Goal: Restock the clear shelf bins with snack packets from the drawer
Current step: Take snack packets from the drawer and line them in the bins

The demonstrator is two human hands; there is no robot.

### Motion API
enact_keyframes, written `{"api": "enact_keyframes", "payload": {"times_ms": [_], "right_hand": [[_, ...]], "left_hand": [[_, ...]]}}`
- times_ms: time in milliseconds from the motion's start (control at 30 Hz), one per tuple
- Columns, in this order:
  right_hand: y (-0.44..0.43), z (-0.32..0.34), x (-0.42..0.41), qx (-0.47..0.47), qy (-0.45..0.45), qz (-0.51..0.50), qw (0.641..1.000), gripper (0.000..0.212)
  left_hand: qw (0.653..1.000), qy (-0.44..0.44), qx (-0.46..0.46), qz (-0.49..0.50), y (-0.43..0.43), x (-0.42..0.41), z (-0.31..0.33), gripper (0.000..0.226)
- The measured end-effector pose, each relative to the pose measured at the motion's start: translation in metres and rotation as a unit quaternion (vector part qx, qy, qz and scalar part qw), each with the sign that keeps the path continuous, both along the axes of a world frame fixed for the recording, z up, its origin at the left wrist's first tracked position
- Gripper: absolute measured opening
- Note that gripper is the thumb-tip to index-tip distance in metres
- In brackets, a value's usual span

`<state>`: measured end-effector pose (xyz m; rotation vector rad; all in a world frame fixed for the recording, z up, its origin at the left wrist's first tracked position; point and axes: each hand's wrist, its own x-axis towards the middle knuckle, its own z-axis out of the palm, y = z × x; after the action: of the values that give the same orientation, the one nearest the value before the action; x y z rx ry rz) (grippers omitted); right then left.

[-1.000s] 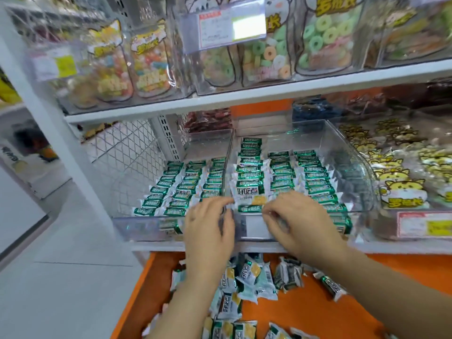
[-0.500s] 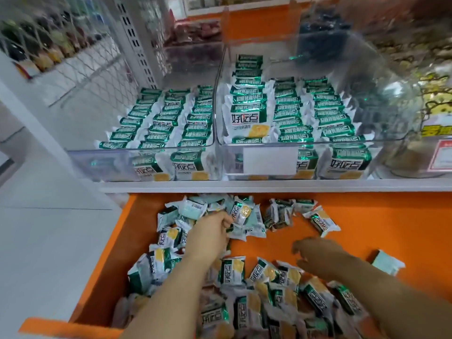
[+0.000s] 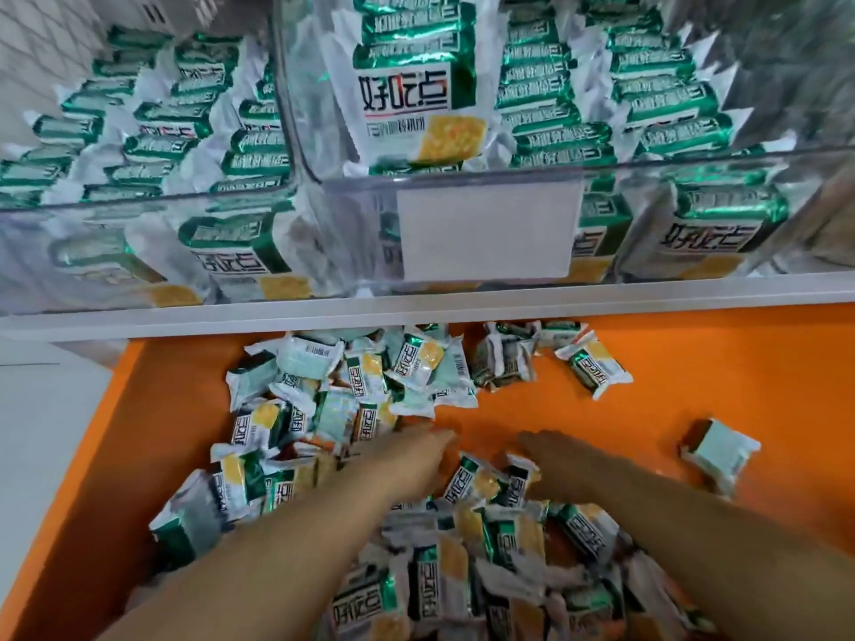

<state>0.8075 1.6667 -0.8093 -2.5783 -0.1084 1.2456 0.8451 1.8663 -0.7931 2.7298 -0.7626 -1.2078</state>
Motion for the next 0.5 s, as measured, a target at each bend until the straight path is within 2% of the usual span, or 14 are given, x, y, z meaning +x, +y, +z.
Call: {"api": "enact_keyframes", "payload": {"times_ms": [133,300,400,500], "right_hand": [[-0.003,-0.003,0.002,0.025,0.005,-0.023,0.999,0.069],[-0.001,-0.002,0.007,-0.009,0.004,0.001,1.0,0.055],[-0.001,0.004,0.008,-0.01,-0.004,0.022,1.0,0.045],[-0.006,0.011,0.008,0.013,-0.02,0.0,1.0,0.028]], "left_hand": [[1.0,0.01,-0.008,0.011,-0.01,-0.003,-0.011,0.06],[1.0,-0.01,0.009,0.0,-0.022,-0.007,-0.019,0.059],[0.999,0.024,0.009,0.037,-0.027,-0.01,-0.018,0.053],[0.994,0.054,-0.041,0.087,-0.026,-0.009,-0.012,0.048]]}}
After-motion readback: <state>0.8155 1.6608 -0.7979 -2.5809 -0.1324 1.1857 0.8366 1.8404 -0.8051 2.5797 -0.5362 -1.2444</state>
